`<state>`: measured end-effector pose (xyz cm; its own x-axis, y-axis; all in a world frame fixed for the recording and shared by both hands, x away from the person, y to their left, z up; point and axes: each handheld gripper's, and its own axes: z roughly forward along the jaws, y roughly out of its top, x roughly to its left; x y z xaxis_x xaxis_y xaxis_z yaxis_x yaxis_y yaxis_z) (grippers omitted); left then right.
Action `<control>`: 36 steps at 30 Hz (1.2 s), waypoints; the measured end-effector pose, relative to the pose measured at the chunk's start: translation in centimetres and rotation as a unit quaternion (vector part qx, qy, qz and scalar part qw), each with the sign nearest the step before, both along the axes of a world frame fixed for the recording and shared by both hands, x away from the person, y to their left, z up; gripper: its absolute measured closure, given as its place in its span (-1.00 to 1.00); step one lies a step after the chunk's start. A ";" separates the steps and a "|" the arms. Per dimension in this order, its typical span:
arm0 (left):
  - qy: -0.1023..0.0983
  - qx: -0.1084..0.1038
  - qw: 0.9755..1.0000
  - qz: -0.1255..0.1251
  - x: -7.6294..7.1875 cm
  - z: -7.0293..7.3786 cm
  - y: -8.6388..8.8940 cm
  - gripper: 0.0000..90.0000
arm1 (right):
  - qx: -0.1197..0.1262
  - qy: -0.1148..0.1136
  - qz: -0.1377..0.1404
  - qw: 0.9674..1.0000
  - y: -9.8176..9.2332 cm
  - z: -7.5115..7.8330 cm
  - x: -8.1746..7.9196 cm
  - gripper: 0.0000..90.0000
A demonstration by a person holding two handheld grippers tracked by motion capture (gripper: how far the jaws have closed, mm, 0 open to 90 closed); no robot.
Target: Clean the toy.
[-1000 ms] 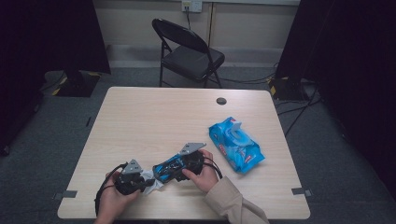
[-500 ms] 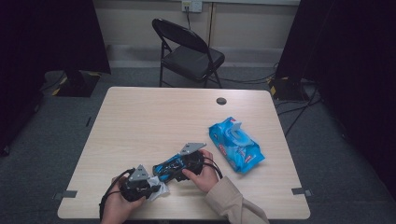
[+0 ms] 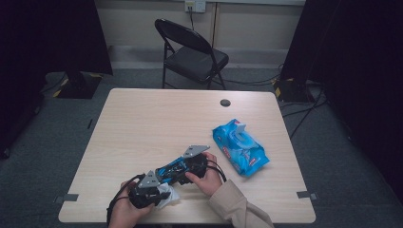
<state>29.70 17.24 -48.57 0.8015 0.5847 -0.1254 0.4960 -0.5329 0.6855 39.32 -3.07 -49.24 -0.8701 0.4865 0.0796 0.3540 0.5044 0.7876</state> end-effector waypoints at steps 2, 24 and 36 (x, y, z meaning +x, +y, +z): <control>-0.002 0.002 1.000 -0.001 -0.1 0.5 -0.1 0.86 | 0.000 0.000 0.000 1.000 0.0 0.0 0.0 -0.67; -0.053 -0.045 0.996 0.063 1.4 4.4 4.6 0.86 | 0.002 -0.001 0.000 1.000 0.0 0.0 0.0 -0.67; -0.046 -0.020 0.992 0.113 4.3 1.6 6.3 0.86 | 0.003 0.000 -0.001 1.000 0.1 -0.1 -0.1 -0.67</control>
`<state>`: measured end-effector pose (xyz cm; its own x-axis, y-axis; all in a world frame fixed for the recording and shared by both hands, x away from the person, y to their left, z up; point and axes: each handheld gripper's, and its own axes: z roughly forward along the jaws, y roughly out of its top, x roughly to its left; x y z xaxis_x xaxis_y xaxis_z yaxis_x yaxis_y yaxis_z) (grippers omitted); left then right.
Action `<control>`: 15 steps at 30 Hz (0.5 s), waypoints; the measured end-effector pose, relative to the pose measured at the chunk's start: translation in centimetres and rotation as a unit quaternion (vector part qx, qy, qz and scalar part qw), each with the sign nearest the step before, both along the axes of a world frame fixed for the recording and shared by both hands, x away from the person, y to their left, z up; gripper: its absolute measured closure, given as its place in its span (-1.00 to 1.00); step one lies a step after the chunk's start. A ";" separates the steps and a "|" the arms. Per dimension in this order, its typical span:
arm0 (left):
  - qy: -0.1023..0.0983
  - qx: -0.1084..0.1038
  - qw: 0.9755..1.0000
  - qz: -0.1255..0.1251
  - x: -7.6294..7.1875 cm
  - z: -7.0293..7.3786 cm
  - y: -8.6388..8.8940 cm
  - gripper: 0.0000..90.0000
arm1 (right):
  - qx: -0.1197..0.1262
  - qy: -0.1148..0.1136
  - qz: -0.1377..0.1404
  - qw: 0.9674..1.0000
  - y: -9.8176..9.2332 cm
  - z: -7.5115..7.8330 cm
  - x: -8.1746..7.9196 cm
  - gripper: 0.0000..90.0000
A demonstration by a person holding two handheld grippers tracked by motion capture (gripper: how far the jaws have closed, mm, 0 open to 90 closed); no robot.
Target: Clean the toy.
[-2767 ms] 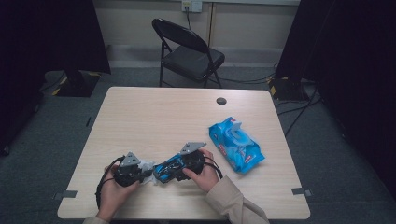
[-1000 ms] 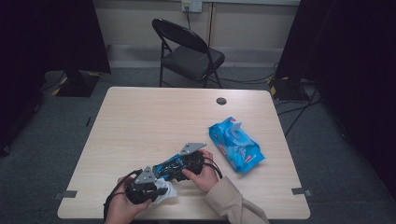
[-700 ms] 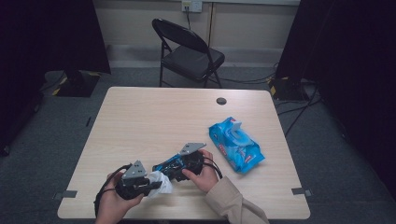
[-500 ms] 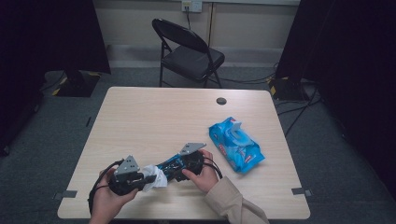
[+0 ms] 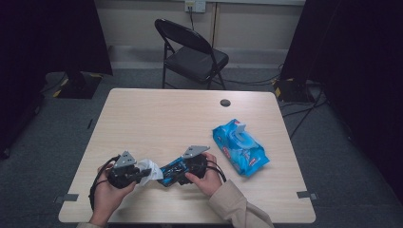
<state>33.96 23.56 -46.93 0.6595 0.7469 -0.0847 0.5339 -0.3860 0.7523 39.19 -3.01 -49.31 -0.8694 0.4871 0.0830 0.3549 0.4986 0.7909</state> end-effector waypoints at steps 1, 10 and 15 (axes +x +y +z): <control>0.004 0.001 1.000 0.005 0.3 -0.2 0.2 0.86 | 0.000 0.000 0.000 1.000 0.0 0.0 0.0 -0.67; 0.032 -0.008 0.999 0.019 1.5 -2.6 0.1 0.86 | 0.001 0.000 0.001 1.000 0.0 0.0 0.0 -0.67; 0.032 -0.007 0.999 0.004 1.3 -2.8 -0.5 0.85 | 0.001 0.000 0.001 1.000 0.0 0.0 0.0 -0.67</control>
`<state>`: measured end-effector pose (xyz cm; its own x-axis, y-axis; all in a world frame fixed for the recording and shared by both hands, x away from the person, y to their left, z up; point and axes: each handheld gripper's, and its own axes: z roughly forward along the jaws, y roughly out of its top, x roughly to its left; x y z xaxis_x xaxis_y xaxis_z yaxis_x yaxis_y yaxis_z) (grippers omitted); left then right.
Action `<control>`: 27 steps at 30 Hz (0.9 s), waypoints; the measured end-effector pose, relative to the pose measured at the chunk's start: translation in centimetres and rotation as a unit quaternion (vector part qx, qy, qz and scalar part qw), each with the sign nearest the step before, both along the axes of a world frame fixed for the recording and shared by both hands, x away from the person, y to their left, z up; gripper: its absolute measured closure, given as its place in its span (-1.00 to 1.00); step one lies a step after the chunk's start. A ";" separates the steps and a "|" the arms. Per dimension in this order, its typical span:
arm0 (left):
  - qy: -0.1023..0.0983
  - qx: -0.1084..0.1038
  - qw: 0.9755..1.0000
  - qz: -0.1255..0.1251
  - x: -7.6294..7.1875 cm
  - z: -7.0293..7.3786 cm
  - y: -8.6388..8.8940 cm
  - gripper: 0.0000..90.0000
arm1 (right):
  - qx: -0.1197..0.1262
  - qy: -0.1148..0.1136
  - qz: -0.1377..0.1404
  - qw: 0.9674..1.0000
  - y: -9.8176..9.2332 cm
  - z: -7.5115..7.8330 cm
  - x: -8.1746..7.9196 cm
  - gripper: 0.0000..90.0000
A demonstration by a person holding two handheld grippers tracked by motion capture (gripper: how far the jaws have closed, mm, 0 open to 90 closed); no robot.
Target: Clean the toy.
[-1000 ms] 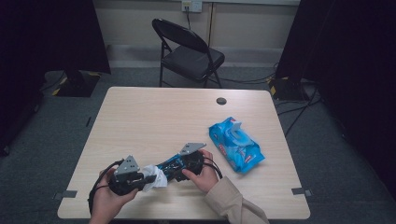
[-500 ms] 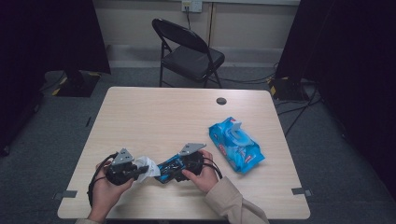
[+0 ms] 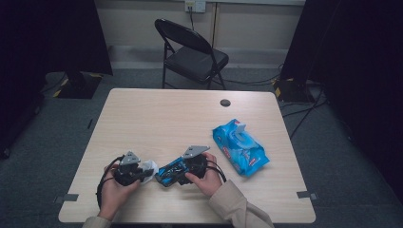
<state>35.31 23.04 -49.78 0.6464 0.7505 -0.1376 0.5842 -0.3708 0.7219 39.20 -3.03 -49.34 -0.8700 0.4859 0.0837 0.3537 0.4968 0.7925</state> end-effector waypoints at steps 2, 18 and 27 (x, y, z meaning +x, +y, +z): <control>0.001 0.001 1.000 -0.007 -0.2 0.0 -0.2 0.85 | 0.000 0.000 0.000 1.000 0.0 0.0 0.0 -0.67; 0.003 0.018 0.999 -0.033 -2.2 0.3 -1.0 0.85 | -0.001 0.000 -0.001 1.000 0.1 0.0 -0.1 -0.67; 0.009 0.027 0.998 -0.047 -3.6 0.5 -1.7 0.86 | -0.003 0.000 -0.001 1.000 0.1 0.1 -0.1 -0.67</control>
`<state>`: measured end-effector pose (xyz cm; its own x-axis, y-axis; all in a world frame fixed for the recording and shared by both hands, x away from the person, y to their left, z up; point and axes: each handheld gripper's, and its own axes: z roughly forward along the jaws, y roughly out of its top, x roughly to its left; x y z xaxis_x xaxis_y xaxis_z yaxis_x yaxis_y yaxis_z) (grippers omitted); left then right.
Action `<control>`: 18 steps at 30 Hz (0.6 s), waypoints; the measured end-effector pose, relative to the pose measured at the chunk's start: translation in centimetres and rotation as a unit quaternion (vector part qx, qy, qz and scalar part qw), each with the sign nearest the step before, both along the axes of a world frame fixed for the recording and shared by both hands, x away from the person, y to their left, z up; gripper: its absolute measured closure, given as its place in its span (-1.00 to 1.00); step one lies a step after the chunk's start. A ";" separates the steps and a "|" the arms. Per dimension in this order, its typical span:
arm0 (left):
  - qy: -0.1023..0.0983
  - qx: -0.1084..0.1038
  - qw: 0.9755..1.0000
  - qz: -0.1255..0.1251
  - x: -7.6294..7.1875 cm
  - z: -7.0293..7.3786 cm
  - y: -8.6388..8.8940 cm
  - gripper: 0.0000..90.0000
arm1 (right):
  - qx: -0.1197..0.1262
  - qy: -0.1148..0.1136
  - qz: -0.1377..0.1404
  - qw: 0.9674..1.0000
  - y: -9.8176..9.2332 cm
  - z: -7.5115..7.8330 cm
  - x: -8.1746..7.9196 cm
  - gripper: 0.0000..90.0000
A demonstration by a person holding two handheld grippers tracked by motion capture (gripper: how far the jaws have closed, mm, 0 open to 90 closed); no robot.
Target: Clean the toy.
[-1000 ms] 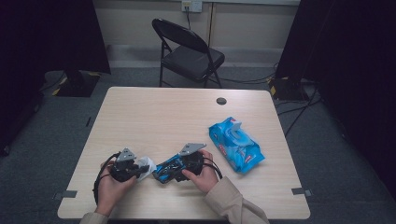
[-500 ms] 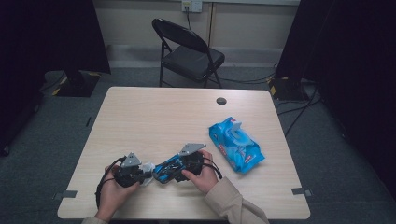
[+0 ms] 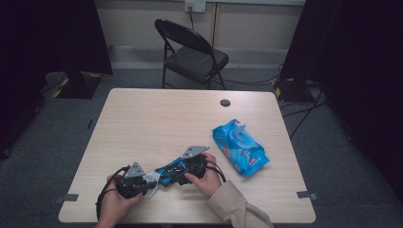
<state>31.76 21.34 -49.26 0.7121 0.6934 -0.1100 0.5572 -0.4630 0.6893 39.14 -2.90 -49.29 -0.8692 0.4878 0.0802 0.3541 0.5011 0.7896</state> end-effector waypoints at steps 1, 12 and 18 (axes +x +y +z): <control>-0.001 0.000 1.000 0.001 -0.1 0.0 -0.1 0.86 | 0.000 0.000 0.000 1.000 0.0 0.0 0.0 -0.67; 0.004 -0.004 1.000 -0.014 -1.3 0.0 -1.0 0.86 | 0.001 -0.001 -0.002 1.000 0.0 0.0 0.0 -0.67; 0.004 -0.004 1.000 -0.028 -1.8 0.0 -2.0 0.86 | 0.000 0.000 -0.002 1.000 0.0 0.0 0.0 -0.67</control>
